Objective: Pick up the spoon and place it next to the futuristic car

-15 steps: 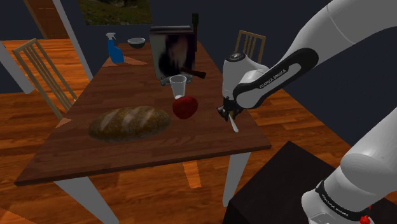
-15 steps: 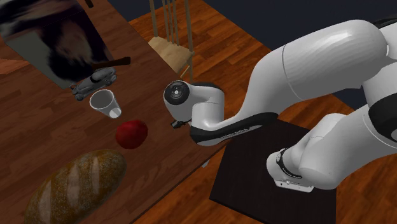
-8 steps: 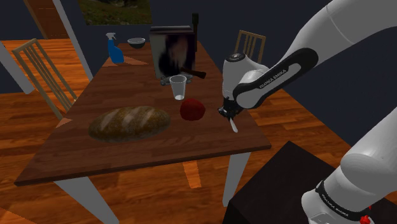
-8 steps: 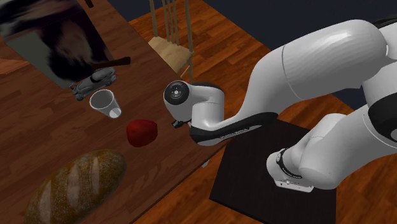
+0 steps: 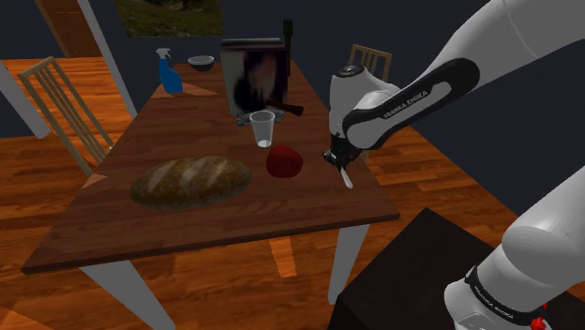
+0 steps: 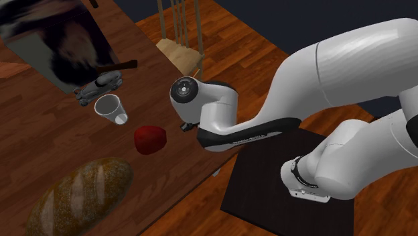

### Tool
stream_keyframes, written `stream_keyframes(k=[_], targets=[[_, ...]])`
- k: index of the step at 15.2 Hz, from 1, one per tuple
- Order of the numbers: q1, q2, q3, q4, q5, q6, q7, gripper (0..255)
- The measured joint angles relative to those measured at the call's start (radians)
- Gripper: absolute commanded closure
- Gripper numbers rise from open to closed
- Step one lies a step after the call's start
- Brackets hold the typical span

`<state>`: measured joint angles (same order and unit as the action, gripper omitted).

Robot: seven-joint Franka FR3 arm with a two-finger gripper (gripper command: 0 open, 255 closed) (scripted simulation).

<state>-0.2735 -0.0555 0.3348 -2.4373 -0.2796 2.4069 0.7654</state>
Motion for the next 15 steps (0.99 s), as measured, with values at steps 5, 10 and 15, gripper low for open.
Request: stream_keyframes(k=[5,10,15], targets=[[0.006,-0.053,-0.002,0.021,0.043,-0.066,-0.041,255],[0.01,-0.1,-0.009,0.043,0.076,-0.129,-0.077,255],[0.015,-0.135,-0.013,0.077,0.099,-0.194,-0.102,255]])
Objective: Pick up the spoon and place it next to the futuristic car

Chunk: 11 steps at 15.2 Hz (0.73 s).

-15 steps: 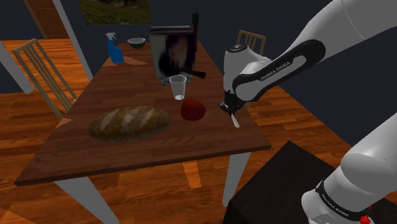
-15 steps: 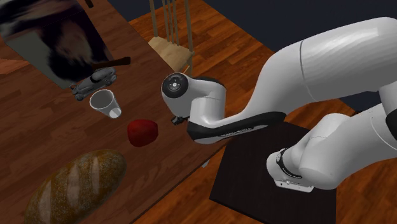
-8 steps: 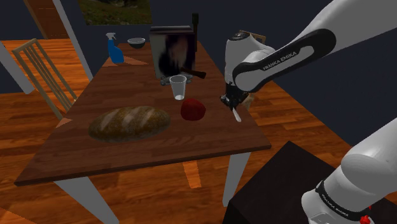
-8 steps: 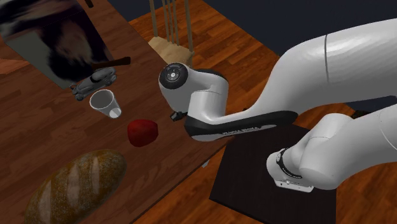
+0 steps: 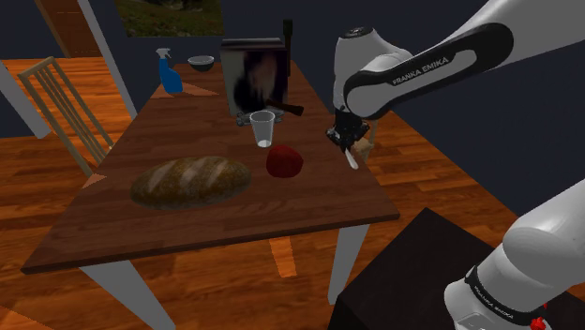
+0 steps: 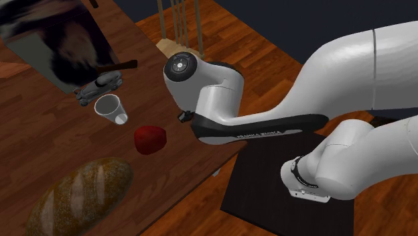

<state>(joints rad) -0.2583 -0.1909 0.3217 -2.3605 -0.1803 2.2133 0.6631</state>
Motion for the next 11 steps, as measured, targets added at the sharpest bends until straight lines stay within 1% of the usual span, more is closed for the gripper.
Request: stream_keyframes(k=[2,4,8,11], targets=[[-0.002,0.004,-0.003,0.027,0.001,-0.022,-0.009,255],[-0.015,0.058,-0.009,0.09,-0.018,-0.032,-0.017,255],[-0.036,0.208,-0.021,0.25,-0.069,-0.048,-0.023,255],[-0.044,0.316,-0.032,0.386,-0.099,-0.08,-0.035,255]])
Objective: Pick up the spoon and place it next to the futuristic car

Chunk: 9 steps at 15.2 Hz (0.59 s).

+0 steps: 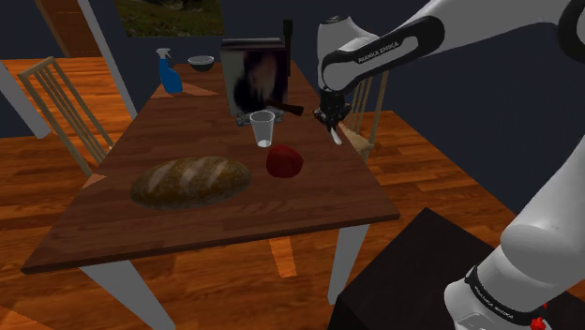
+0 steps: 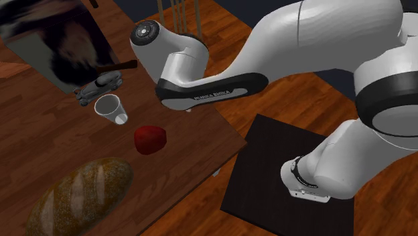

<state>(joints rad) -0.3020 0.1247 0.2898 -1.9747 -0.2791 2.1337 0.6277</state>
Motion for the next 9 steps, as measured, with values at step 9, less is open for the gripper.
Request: stream_keyframes(k=[9], targets=[[0.011,0.334,-0.037,0.475,-0.059,-0.141,-0.065,255]])
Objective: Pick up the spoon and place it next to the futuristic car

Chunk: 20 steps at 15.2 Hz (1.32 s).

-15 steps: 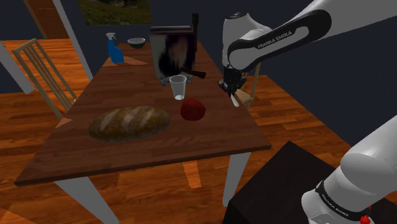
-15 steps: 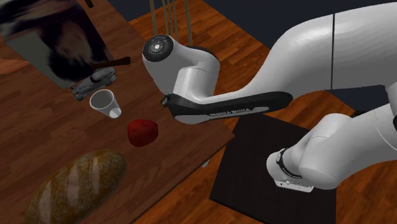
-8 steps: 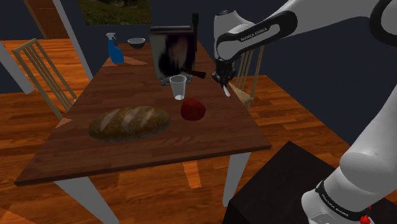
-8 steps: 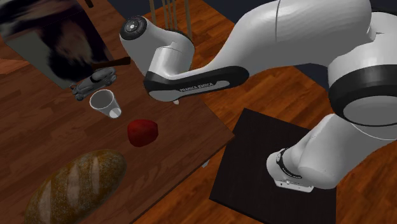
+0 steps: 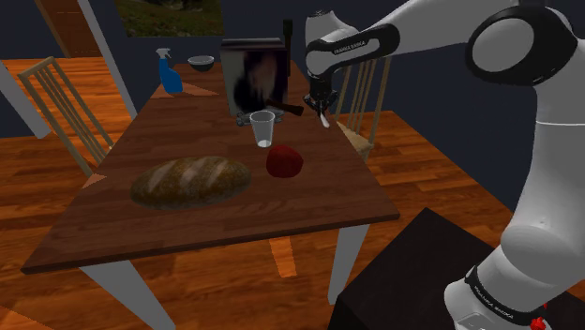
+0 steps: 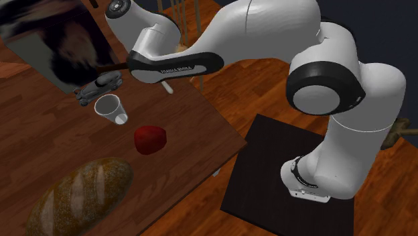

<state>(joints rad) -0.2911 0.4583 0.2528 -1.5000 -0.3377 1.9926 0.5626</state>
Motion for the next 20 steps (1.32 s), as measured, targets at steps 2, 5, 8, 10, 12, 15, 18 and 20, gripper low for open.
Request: stream_keyframes(k=[2,5,8,10,12,15,18,20], targets=[[0.012,0.098,-0.01,0.146,-0.011,-0.046,-0.021,255],[0.037,0.276,-0.028,0.447,-0.02,-0.159,-0.073,255],[0.072,0.44,-0.044,0.722,-0.025,-0.264,-0.112,255],[0.069,0.445,-0.044,0.712,-0.026,-0.249,-0.11,255],[0.063,0.436,-0.043,0.67,-0.028,-0.218,-0.102,255],[0.06,0.439,-0.044,0.631,-0.031,-0.177,-0.091,255],[0.057,0.444,-0.045,0.604,-0.034,-0.146,-0.083,255],[0.053,0.45,-0.046,0.584,-0.036,-0.122,-0.079,255]])
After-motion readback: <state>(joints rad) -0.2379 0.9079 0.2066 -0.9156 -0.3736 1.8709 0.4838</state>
